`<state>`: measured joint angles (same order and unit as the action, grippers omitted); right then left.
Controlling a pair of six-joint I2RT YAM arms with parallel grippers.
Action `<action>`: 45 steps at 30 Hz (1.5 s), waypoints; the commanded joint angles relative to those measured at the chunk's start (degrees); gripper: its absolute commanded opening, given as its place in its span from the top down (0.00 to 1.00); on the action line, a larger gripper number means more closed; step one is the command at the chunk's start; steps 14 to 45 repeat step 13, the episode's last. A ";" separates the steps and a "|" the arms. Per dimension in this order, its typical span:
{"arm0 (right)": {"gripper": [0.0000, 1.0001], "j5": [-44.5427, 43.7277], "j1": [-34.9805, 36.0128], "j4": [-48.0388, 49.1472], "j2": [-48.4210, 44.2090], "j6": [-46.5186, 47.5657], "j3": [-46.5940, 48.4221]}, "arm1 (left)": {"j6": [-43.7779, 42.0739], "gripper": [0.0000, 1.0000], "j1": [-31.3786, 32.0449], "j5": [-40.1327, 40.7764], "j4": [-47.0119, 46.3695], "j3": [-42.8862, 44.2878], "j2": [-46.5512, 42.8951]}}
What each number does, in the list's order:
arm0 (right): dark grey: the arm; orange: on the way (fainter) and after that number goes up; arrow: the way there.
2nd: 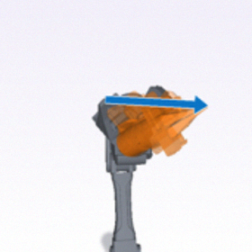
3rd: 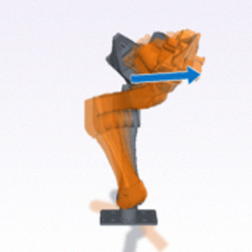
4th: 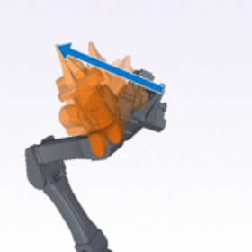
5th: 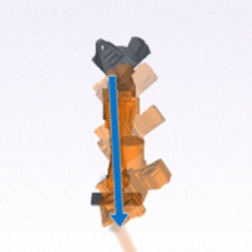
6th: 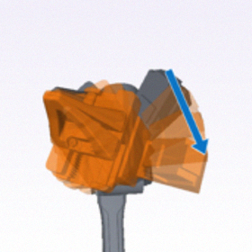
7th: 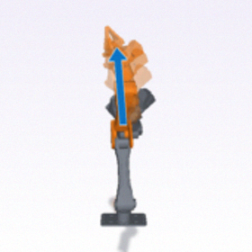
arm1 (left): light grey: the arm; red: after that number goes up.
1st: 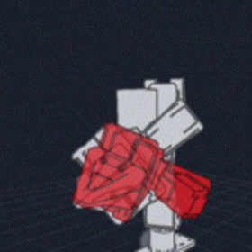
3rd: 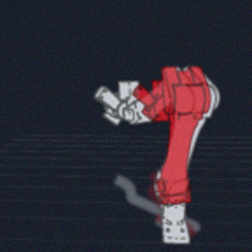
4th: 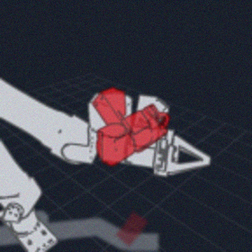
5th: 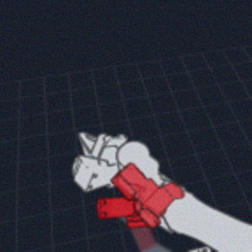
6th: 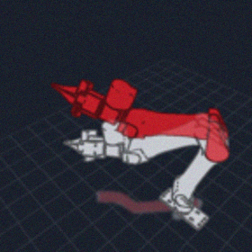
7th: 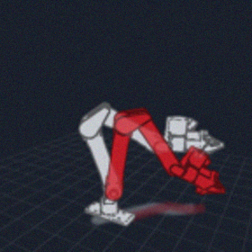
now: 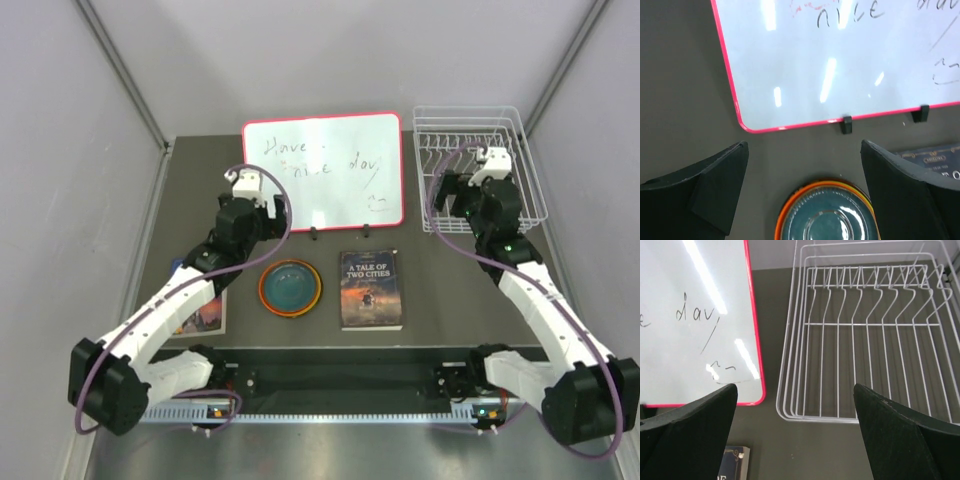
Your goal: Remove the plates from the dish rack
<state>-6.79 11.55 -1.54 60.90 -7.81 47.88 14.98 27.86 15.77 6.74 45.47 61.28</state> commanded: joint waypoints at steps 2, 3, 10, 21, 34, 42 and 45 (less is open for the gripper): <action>0.00 -4.63 -0.39 4.88 -4.21 1.05 -1.65 | -5.49 0.02 -0.08 5.49 -3.14 5.50 3.85; 0.00 -5.07 -0.39 4.88 -4.13 1.13 -1.73 | -5.58 0.02 0.00 5.85 -3.75 5.76 4.29; 0.00 -6.92 -0.30 4.97 -2.90 0.78 -2.00 | -6.98 0.02 0.00 3.74 -6.30 6.21 4.29; 0.00 -7.19 -0.39 5.06 -2.20 0.43 -1.74 | -7.51 0.02 -0.08 4.09 -6.30 6.38 3.85; 0.00 -7.19 -0.39 5.06 -2.20 0.43 -1.74 | -7.51 0.02 -0.08 4.09 -6.30 6.38 3.85; 0.00 -7.19 -0.39 5.06 -2.20 0.43 -1.74 | -7.51 0.02 -0.08 4.09 -6.30 6.38 3.85; 0.00 -7.19 -0.39 5.06 -2.20 0.43 -1.74 | -7.51 0.02 -0.08 4.09 -6.30 6.38 3.85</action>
